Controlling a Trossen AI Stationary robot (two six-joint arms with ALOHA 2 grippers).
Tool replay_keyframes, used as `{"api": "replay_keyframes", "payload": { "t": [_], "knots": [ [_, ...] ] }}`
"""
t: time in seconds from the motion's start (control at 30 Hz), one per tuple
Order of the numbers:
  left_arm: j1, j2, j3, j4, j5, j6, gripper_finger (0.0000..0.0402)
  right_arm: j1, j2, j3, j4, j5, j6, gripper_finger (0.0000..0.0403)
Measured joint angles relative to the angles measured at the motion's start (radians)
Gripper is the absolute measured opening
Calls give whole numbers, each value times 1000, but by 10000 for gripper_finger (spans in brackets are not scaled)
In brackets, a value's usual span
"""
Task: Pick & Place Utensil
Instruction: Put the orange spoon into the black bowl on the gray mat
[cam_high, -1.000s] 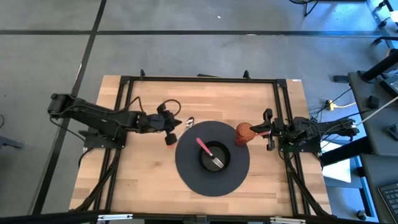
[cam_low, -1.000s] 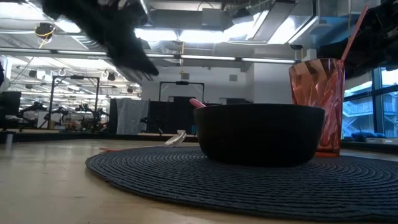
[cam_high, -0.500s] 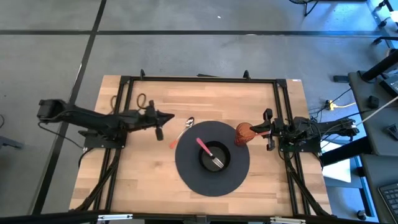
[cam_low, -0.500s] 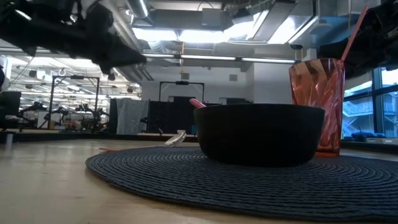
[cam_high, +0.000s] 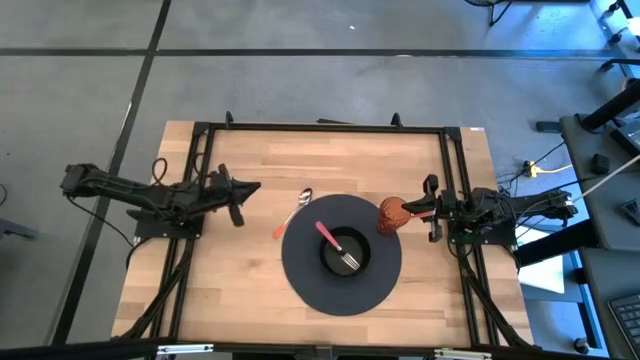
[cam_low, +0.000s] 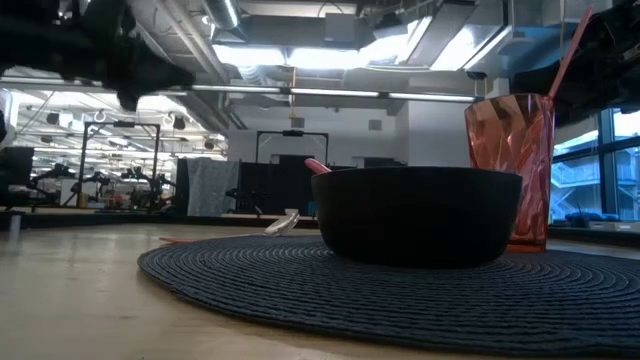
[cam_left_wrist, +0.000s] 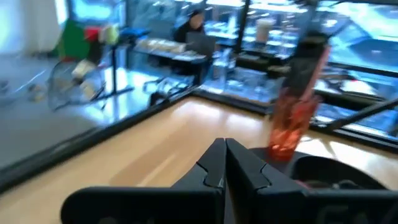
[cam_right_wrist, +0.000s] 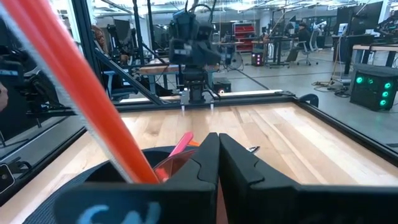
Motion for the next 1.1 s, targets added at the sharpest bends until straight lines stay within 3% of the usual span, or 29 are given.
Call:
{"api": "replay_keyframes", "payload": {
  "t": [0.27, 0.67, 0.83, 1.1],
  "knots": [
    [4, 57, -61, -21, -42, -100, 1, 0, 0, 0, 0, 0, 0, 7],
    [4, 164, -61, -20, 47, -200, 3, 0, 0, 0, 0, 0, 0, 7],
    [3, 304, -29, -23, 98, -247, 2, 0, 0, 0, 0, 0, 0, 7],
    [3, 645, 161, -19, 115, -229, 2, 0, 0, 0, 0, 0, 0, 7]
  ]
}}
